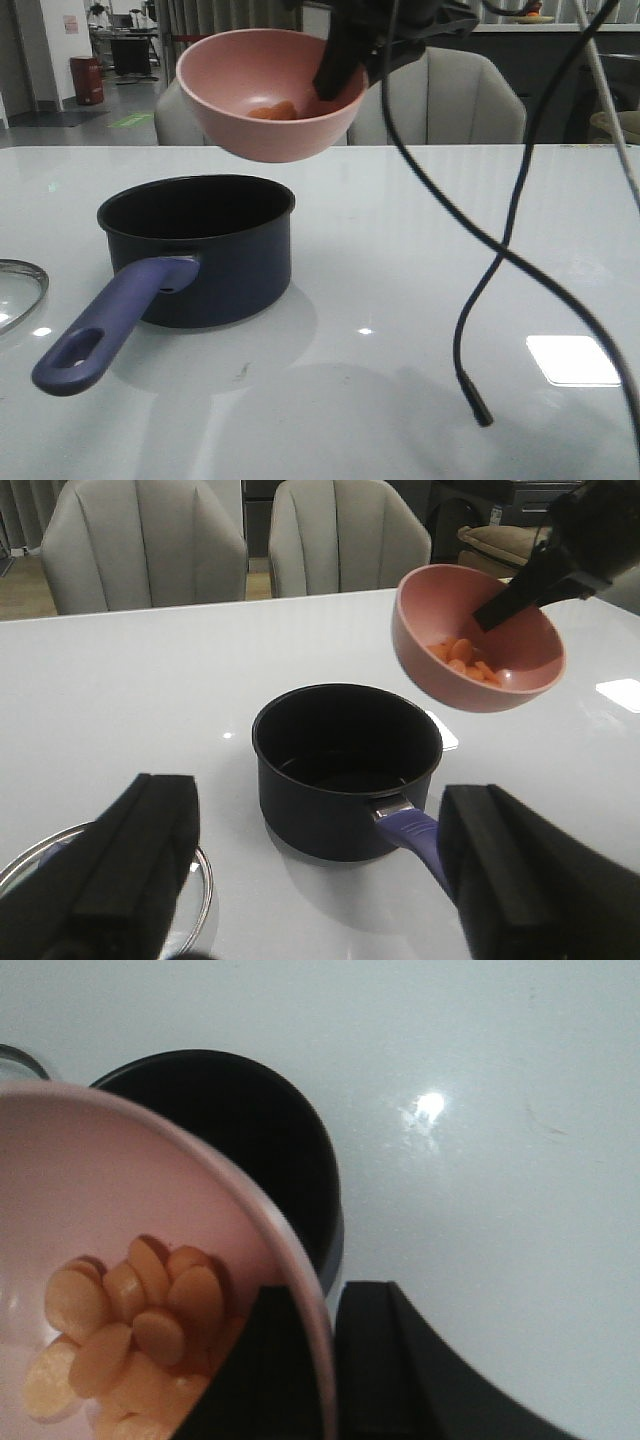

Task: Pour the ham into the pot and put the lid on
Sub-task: 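Lift the pink bowl and carry it over the saucepan, then tilt the pink bowl with the right gripper to pour ham into saucepan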

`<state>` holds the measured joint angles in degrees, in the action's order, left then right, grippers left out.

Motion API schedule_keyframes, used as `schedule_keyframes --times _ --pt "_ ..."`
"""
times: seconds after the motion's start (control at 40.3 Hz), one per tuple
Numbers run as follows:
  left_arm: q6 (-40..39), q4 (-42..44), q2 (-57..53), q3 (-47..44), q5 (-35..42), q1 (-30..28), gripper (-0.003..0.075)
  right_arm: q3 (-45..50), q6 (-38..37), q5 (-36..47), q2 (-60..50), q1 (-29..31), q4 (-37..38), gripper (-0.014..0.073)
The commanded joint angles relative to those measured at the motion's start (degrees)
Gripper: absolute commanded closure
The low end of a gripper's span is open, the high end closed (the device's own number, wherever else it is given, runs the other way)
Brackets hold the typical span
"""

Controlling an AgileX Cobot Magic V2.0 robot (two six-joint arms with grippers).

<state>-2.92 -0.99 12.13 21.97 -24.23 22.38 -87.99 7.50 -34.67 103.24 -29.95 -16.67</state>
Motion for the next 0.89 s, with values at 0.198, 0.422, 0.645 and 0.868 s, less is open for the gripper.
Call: schedule_keyframes --times 0.198,0.422,0.645,0.868 --pt "-0.3 0.0 0.4 1.6 4.6 0.4 0.0191 -0.7 0.8 25.8 -0.4 -3.1 -0.2 0.0461" --pt "-0.3 0.0 0.4 1.6 4.6 0.4 0.0191 7.1 3.0 50.1 -0.3 -6.3 3.8 0.0461" --pt "-0.3 0.0 0.4 1.6 4.6 0.4 0.0191 13.8 3.7 68.8 1.2 -7.7 11.7 0.0461" --pt "-0.3 0.0 0.4 1.6 4.6 0.4 0.0191 15.9 9.8 76.3 2.4 -7.8 14.5 0.0461"
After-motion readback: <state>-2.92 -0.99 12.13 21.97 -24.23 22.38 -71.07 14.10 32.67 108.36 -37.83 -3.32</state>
